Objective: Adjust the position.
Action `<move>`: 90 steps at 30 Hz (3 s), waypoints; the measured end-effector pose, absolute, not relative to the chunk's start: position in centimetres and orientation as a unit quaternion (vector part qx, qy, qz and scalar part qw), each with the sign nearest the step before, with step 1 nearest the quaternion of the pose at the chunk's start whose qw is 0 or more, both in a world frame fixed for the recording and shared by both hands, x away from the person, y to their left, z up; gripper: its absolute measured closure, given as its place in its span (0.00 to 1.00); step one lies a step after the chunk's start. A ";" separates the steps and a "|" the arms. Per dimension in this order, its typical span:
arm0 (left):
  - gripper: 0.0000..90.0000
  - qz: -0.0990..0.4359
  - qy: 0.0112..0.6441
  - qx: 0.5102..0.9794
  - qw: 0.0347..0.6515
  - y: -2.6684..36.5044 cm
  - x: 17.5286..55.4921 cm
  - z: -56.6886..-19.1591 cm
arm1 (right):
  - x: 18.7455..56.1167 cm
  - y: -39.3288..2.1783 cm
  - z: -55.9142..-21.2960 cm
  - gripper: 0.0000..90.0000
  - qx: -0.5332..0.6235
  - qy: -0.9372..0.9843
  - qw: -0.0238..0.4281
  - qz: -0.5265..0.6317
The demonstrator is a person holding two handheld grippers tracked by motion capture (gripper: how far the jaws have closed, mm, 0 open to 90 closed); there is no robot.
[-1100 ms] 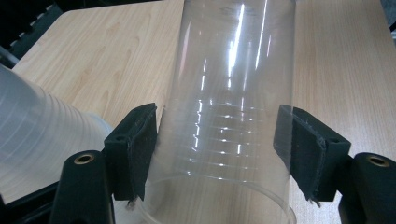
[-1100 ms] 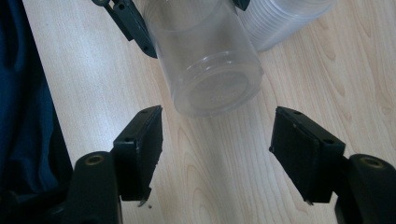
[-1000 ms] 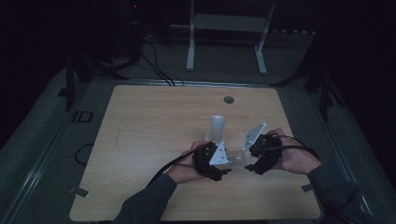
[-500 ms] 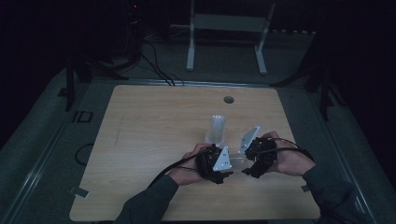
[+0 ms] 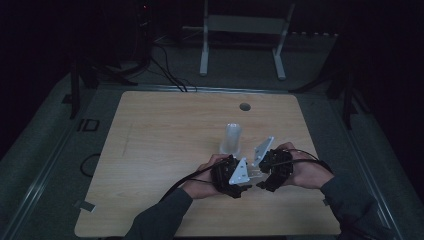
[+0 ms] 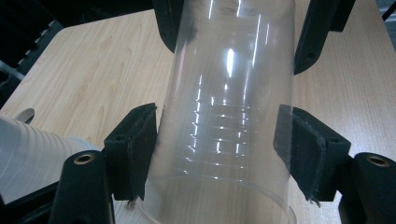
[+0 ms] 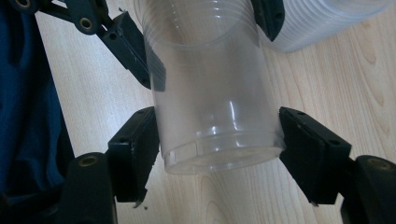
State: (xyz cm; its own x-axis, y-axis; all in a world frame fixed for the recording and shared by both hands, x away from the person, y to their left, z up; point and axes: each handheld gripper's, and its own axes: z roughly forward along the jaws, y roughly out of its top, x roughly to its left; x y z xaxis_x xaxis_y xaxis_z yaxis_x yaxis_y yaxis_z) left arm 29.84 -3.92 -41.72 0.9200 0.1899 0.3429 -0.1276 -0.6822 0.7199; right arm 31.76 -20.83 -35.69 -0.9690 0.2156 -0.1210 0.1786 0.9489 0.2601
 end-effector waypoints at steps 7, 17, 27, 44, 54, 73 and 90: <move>0.34 0.196 0.018 0.894 0.403 -3.9 29.7 -41.7 | 31.8 -20.7 -35.9 0.37 0.097 0.985 0.072 0.123; 0.33 0.194 0.020 0.892 0.409 -3.9 29.7 -41.7 | 31.8 -20.8 -36.0 0.44 0.096 0.985 0.070 0.125; 0.21 0.186 0.033 0.889 0.417 -3.8 29.8 -41.6 | 31.7 -21.1 -36.2 0.46 0.109 0.983 0.074 0.131; 0.26 0.181 0.051 0.870 0.456 -2.7 30.2 -40.5 | 31.9 -22.3 -36.9 0.46 0.135 0.978 0.076 0.138; 0.31 0.179 0.063 0.865 0.465 -2.0 30.6 -40.1 | 32.1 -23.3 -37.2 0.46 0.159 0.972 0.083 0.150; 0.33 0.175 0.085 0.859 0.474 -1.5 30.9 -40.3 | 32.0 -24.9 -37.1 0.46 0.209 0.956 0.109 0.177; 0.33 0.166 0.099 0.857 0.478 -1.6 31.2 -40.5 | 31.6 -25.4 -37.0 0.46 0.245 0.936 0.141 0.208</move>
